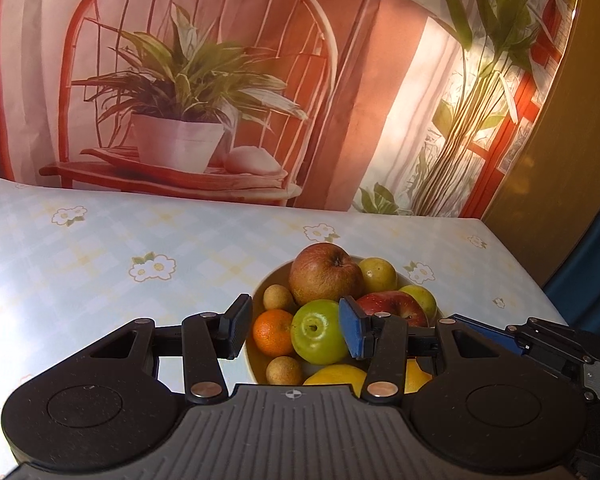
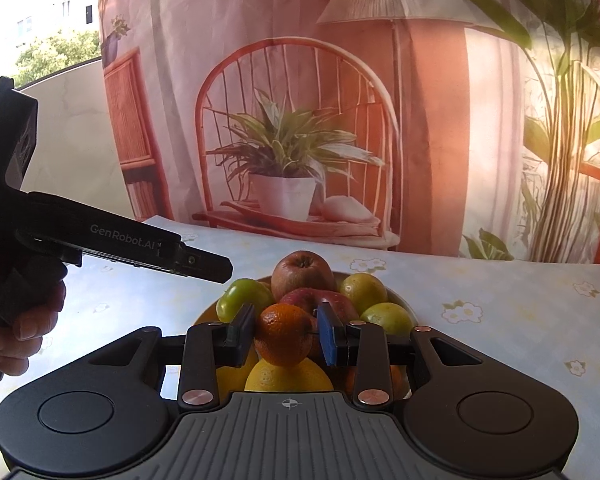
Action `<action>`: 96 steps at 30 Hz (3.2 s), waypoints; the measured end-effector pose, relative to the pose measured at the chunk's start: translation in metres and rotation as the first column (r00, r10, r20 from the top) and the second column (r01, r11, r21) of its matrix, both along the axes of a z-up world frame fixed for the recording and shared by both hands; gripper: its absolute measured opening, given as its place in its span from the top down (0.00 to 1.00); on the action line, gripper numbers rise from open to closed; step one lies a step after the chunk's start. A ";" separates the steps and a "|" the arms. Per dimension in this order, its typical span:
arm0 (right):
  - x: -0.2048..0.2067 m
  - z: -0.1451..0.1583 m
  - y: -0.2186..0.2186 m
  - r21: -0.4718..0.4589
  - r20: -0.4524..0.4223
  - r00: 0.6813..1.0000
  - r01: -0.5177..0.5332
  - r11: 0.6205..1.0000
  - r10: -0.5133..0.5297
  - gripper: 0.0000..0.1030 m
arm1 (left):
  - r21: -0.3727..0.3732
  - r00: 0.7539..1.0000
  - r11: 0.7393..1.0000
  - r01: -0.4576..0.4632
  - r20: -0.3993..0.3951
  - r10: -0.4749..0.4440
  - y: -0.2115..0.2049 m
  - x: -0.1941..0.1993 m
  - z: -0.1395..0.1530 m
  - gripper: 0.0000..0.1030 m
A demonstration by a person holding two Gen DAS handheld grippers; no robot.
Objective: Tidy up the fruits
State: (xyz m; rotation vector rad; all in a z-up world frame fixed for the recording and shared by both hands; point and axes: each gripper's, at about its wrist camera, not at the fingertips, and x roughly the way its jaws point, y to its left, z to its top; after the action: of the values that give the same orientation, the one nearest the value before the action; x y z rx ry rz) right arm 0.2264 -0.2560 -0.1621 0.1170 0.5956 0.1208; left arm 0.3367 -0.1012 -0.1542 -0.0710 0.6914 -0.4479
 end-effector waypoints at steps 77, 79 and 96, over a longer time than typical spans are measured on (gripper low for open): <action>-0.154 0.163 0.042 -0.006 -0.004 0.962 0.274 0.962 -0.274 0.00 | 0.120 0.957 0.982 -0.143 0.270 0.106 0.076 -0.222 0.140 0.09; -0.155 0.164 0.043 -0.004 -0.001 0.962 0.274 0.962 -0.274 0.00 | 0.118 0.958 0.983 -0.142 0.266 0.107 0.076 -0.222 0.139 0.09; -0.156 0.168 0.041 0.002 0.003 0.961 0.275 0.961 -0.275 0.00 | 0.114 0.960 0.984 -0.137 0.261 0.103 0.076 -0.223 0.138 0.09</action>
State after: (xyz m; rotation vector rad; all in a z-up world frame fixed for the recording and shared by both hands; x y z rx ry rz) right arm 0.0707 -0.2149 0.0057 0.2001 0.5700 -0.1486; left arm 0.1139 -0.0253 -0.0164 0.0678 0.4589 -0.2869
